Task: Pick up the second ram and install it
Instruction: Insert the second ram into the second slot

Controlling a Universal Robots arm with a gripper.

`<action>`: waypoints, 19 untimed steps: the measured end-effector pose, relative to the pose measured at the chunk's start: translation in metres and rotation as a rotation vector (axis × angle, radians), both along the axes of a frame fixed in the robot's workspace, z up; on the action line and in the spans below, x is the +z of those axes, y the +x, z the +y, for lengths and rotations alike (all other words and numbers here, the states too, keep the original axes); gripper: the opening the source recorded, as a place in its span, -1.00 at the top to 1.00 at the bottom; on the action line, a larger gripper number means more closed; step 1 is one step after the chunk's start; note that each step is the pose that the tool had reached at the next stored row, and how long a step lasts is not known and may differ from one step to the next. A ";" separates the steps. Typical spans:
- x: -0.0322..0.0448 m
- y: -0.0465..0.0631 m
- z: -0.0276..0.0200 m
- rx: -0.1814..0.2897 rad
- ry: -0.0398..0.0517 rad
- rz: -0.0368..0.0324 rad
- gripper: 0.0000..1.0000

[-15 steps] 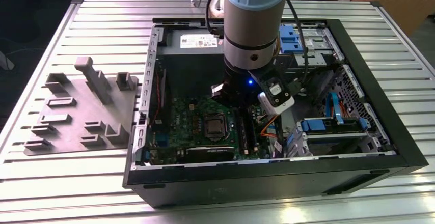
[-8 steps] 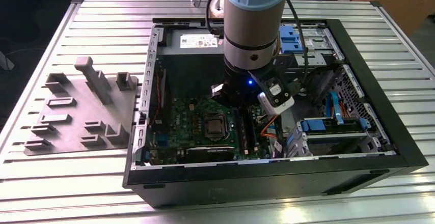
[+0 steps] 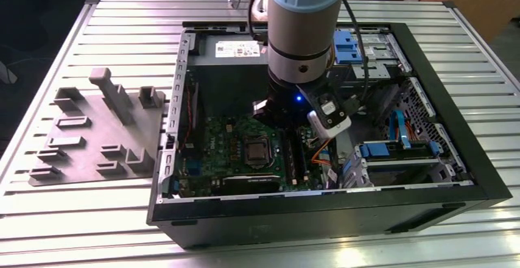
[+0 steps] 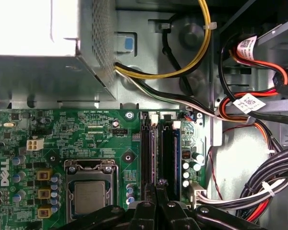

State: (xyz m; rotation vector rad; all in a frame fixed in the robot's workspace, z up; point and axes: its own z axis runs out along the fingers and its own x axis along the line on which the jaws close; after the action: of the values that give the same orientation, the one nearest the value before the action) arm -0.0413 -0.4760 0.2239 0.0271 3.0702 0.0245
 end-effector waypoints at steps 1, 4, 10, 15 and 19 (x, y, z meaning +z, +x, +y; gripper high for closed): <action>0.0000 0.000 0.0000 -0.002 0.0001 0.0000 0.76; 0.0000 0.000 0.0000 -0.006 0.0004 0.0000 0.76; -0.0035 0.000 0.0000 -0.010 0.0005 0.0000 0.76; -0.0055 0.000 0.0000 -0.011 0.0004 0.0000 0.76; -0.0058 0.000 0.0000 -0.011 0.0014 0.0000 0.76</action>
State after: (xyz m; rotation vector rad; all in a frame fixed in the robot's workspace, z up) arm -0.0413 -0.4760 0.2181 0.0444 3.0698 0.0260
